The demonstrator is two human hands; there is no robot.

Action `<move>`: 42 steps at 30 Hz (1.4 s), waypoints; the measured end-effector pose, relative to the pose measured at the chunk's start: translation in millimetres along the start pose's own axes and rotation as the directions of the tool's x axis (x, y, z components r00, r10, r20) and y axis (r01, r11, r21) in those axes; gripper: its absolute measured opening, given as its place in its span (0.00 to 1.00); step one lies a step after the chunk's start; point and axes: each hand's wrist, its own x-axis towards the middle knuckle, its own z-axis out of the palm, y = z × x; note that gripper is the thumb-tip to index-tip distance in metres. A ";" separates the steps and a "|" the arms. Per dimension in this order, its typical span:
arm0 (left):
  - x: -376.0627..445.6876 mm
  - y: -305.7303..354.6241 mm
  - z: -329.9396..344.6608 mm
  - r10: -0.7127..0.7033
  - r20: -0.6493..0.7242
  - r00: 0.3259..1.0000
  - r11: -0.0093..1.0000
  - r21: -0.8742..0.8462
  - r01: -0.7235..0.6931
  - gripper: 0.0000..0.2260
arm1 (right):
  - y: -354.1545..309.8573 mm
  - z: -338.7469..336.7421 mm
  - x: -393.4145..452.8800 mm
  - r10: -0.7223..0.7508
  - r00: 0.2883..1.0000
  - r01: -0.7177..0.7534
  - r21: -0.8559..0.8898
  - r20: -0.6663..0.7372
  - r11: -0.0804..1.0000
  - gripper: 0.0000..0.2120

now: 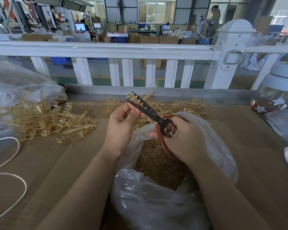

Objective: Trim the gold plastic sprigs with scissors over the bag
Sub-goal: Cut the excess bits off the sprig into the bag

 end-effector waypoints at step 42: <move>-0.6 7.2 4.1 0.030 0.013 0.999 1.000 -0.001 -0.030 0.05 | -2.1 -4.1 1.3 -0.083 0.989 0.084 0.004 -0.125 0.996 0.26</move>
